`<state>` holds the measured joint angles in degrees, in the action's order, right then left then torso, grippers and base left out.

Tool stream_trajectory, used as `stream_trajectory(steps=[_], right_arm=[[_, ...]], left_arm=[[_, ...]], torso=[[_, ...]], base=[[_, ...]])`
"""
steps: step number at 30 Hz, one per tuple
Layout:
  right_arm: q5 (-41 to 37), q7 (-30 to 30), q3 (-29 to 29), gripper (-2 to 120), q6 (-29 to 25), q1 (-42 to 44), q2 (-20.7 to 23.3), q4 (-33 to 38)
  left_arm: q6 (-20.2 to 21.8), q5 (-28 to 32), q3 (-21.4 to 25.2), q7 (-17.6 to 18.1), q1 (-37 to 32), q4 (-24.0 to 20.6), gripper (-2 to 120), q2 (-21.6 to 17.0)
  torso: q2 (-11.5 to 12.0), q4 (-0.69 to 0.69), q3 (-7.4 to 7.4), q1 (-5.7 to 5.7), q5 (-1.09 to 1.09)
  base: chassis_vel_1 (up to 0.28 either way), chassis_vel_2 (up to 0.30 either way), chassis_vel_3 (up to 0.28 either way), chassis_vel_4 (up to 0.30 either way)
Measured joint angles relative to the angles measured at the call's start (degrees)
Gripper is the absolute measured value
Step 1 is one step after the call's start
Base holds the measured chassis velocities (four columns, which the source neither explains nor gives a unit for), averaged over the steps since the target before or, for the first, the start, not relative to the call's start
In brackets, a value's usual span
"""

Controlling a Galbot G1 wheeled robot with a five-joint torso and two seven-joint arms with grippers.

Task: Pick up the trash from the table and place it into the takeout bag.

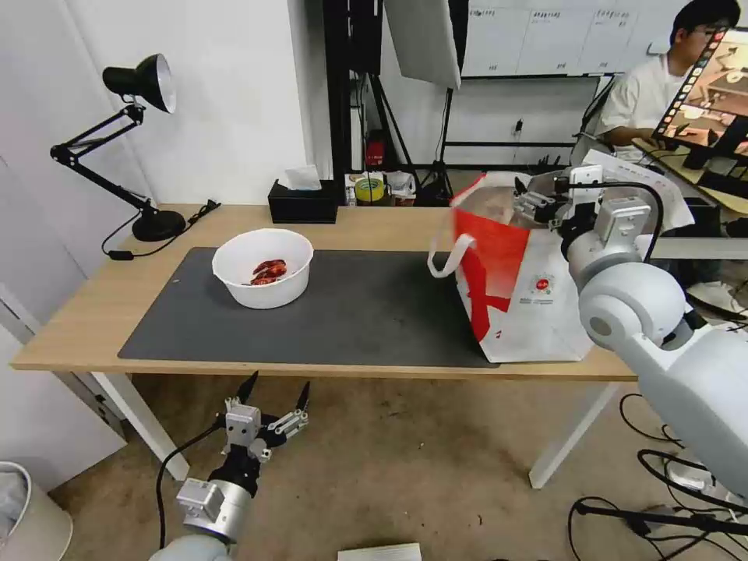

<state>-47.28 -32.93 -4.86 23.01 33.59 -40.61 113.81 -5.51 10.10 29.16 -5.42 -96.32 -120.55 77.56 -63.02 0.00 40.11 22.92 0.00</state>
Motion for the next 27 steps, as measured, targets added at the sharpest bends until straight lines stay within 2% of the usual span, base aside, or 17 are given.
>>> stream_trajectory(steps=[17,19,21,27], right_arm=[[-2.2,0.9,0.0,100,-0.4,0.0,0.3,3.1],[-4.2,1.7,0.0,100,-0.9,0.7,0.3,4.8],[-6.7,4.9,-0.1,100,-2.4,3.1,0.5,8.0],[-6.3,9.9,-0.1,100,-3.5,8.9,0.9,12.5]], left_arm=[[0.7,0.5,0.7,0.2,-0.3,-1.4,100,-0.1],[0.7,0.6,0.9,0.2,-0.3,-1.5,100,-0.2],[0.8,1.3,1.3,0.3,-0.1,-1.6,100,-0.4],[1.0,1.5,1.5,0.4,0.1,-1.7,100,-0.6]], torso=[[0.0,0.0,0.0,0.0,0.0],[0.0,0.0,0.0,0.0,0.0],[0.0,0.0,0.0,0.0,-0.01],[0.0,0.0,0.0,0.0,0.0]], base=[[0.0,0.0,0.0,0.0],[0.0,0.0,0.0,0.0],[0.0,0.0,0.0,0.0],[0.0,0.0,0.0,0.0]])
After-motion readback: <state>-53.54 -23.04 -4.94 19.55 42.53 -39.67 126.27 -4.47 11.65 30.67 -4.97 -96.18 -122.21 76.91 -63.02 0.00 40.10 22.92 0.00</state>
